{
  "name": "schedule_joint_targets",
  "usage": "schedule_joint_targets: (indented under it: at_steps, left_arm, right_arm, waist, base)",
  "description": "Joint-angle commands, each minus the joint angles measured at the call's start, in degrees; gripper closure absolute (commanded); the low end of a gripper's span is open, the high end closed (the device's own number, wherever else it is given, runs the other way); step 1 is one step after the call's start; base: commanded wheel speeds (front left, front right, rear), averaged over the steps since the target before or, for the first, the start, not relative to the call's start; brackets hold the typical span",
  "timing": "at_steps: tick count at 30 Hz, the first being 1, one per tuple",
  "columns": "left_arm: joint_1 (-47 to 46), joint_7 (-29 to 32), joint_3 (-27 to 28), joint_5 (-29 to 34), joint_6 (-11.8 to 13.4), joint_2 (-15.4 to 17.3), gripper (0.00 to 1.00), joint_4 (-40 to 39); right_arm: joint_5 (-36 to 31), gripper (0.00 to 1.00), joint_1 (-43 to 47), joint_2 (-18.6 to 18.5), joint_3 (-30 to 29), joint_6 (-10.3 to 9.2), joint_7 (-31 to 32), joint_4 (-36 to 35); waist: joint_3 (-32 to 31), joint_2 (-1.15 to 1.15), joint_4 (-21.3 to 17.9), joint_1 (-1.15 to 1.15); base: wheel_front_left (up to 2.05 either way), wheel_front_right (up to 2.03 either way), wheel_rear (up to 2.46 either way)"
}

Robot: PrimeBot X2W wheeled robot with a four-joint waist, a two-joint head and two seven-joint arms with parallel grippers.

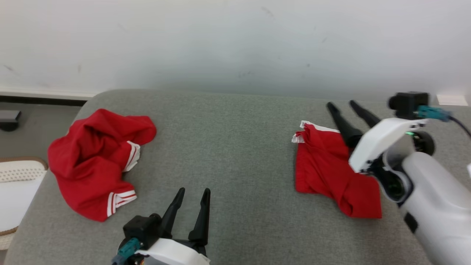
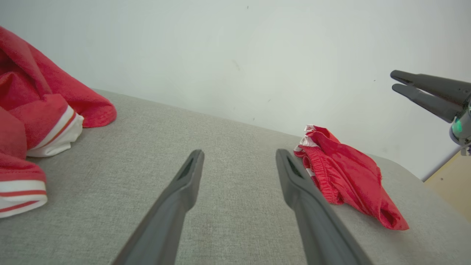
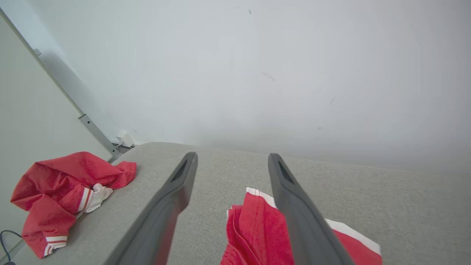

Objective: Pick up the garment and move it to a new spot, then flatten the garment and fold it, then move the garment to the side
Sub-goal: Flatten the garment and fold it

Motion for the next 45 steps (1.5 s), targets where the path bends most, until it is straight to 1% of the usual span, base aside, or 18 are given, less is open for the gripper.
schedule_joint_targets:
  at_steps: [1, 3, 7, 9, 11, 16, 17, 19, 27, 31, 35, 36, 40, 42, 45]
  left_arm:
    - [0.82, -0.01, 0.19, 0.51, 0.09, 0.20, 0.00, -0.19]
    - [0.88, -0.01, 0.28, 0.54, 0.14, 0.21, 0.00, -0.37]
    - [1.06, -0.01, 0.24, 0.42, 0.02, 0.21, 0.00, -0.74]
    - [1.00, -0.01, 0.19, 0.35, -0.09, 0.21, 0.00, -0.80]
    - [0.82, -0.01, 0.07, 0.30, -0.24, 0.21, 0.00, -0.68]
    - [-0.04, -0.01, -0.63, 0.19, -0.58, 0.21, 0.00, -0.26]
    - [-0.17, -0.01, -0.76, 0.09, -0.63, 0.21, 0.00, -0.16]
    - [-0.31, -0.01, -1.04, -0.13, -0.74, 0.22, 0.00, 0.14]
    - [-0.88, -0.01, -0.94, 0.30, -0.99, 0.21, 0.00, 1.25]
    - [-1.00, -0.01, -0.56, 0.28, -0.96, 0.20, 0.00, 1.63]
    - [-0.79, -0.01, -0.31, 0.37, -1.03, 0.20, 0.00, 1.75]
    - [-0.79, -0.01, -0.31, 0.37, -1.03, 0.20, 0.00, 1.75]
    - [-0.23, -0.01, 0.29, 0.64, -0.86, 0.20, 0.00, 1.63]
    - [-0.13, -0.01, 0.43, 0.65, -0.82, 0.20, 0.00, 1.57]
    - [0.01, -0.01, 0.40, 0.44, -0.74, 0.20, 0.00, 1.29]
  right_arm:
    - [0.22, 0.00, 1.60, -1.53, -0.89, 0.01, -1.26, -1.17]
    - [-1.07, 0.00, 3.06, -4.45, -2.59, 0.01, -3.67, -2.73]
    - [-1.94, 0.00, 6.65, -7.95, -7.27, 0.01, -7.22, -3.19]
    - [-0.75, 0.00, 8.55, -8.05, -10.20, 0.01, -8.50, -2.70]
    - [-0.90, 0.00, 10.26, -8.21, -12.33, 0.01, -9.28, -1.73]
    - [-3.51, 0.00, 12.64, -7.07, -14.87, 0.01, -11.68, 2.82]
    - [-4.00, 0.20, 12.89, -6.60, -14.89, 0.01, -12.13, 3.59]
    - [-4.47, 1.00, 13.73, -5.70, -14.45, 0.01, -12.18, 5.15]
    - [-2.63, 1.00, 14.45, -1.59, -12.01, 0.01, -10.75, 10.33]
    - [-0.90, 1.00, 14.44, 0.50, -10.68, 0.01, -10.17, 10.93]
    - [0.76, 1.00, 14.99, 2.56, -8.79, 0.01, -11.57, 8.94]
    - [0.76, 1.00, 14.99, 2.56, -8.79, 0.01, -11.57, 8.94]
    - [1.72, 1.00, 16.05, 3.63, -5.32, 0.01, -12.60, 4.78]
    - [2.08, 1.00, 16.62, 3.89, -3.28, 0.01, -12.32, 2.56]
    - [2.72, 1.00, 17.16, 3.13, -0.98, 0.01, -12.55, -0.14]
  waist:
    - [-0.34, 0.00, -0.78, 0.00]
    - [-0.38, 0.00, -1.21, 0.00]
    - [-0.12, 0.00, -1.71, 0.00]
    - [0.22, 0.00, -1.82, 0.00]
    - [0.66, 0.00, -1.72, 0.00]
    - [1.51, 0.00, -0.78, 0.00]
    - [1.63, 0.00, -0.54, 0.00]
    - [1.89, 0.00, 0.08, 0.00]
    - [2.31, 0.00, 2.60, 0.00]
    - [2.25, 0.00, 3.30, 0.00]
    - [2.00, 0.00, 3.63, 0.00]
    - [2.00, 0.00, 3.63, 0.00]
    - [1.78, 0.00, 3.00, 0.00]
    - [1.75, 0.00, 2.47, 0.00]
    - [1.59, 0.00, 1.61, 0.00]
  base:
    - [0.00, 0.00, 0.00]
    - [0.00, 0.00, 0.00]
    - [0.00, 0.00, 0.00]
    - [0.00, 0.00, 0.00]
    - [0.00, 0.00, 0.00]
    - [0.00, 0.00, 0.00]
    - [0.00, 0.00, 0.00]
    - [0.00, 0.00, 0.00]
    - [0.00, 0.00, 0.00]
    - [0.00, 0.00, 0.00]
    - [0.00, 0.00, 0.00]
    - [0.00, 0.00, 0.00]
    - [0.00, 0.00, 0.00]
    - [0.00, 0.00, 0.00]
    - [0.00, 0.00, 0.00]
